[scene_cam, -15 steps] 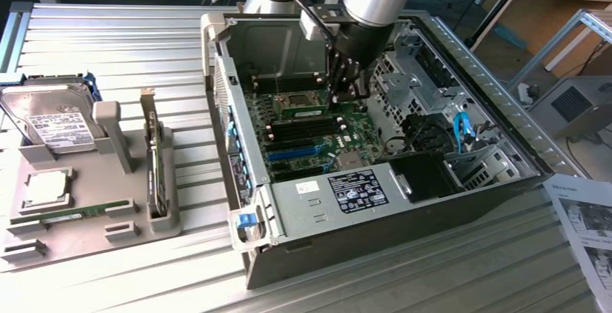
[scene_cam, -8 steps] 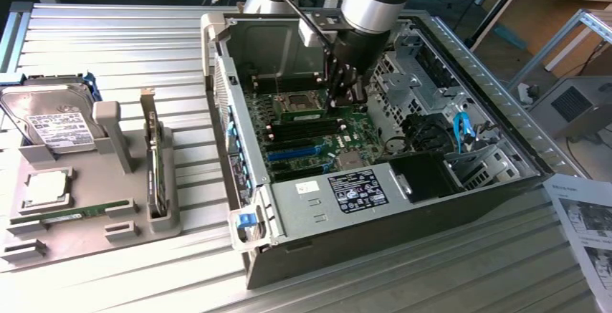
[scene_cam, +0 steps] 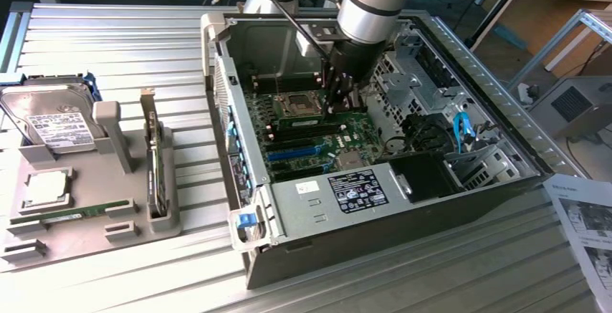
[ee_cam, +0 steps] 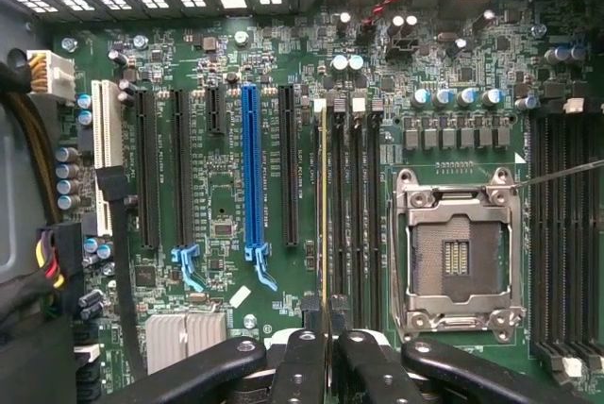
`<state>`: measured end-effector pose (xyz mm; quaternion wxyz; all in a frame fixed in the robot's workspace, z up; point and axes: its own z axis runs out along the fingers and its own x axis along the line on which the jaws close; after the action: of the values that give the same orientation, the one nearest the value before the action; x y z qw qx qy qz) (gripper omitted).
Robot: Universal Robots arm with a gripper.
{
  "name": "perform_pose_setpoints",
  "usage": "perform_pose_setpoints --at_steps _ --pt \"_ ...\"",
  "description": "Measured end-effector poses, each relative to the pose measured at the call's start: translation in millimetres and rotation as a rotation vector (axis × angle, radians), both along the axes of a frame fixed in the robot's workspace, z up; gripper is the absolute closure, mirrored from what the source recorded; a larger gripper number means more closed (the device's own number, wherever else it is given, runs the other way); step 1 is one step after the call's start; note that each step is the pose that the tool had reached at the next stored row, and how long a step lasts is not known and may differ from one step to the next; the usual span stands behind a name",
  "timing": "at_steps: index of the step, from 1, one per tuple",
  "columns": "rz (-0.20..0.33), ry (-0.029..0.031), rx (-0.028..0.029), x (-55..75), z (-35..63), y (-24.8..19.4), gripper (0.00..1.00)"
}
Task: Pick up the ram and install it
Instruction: 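Insert the ram into the slot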
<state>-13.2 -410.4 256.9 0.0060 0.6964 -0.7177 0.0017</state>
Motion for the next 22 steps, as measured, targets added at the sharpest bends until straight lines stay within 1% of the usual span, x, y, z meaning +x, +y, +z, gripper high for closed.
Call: perform_pose_setpoints --at_steps 5,16,20,21,22 --pt "0.001 0.0000 0.0001 0.0 -0.1 0.0 0.88" --pt "0.027 0.0000 0.0001 0.0 -0.1 0.0 0.88" --pt "0.027 -0.0001 0.0001 0.0 -0.2 0.0 0.88" --pt "0.027 -0.0001 0.0019 0.0 -0.1 0.0 0.88" --pt "0.027 -0.0002 0.0062 -0.1 -0.2 0.0 0.88"
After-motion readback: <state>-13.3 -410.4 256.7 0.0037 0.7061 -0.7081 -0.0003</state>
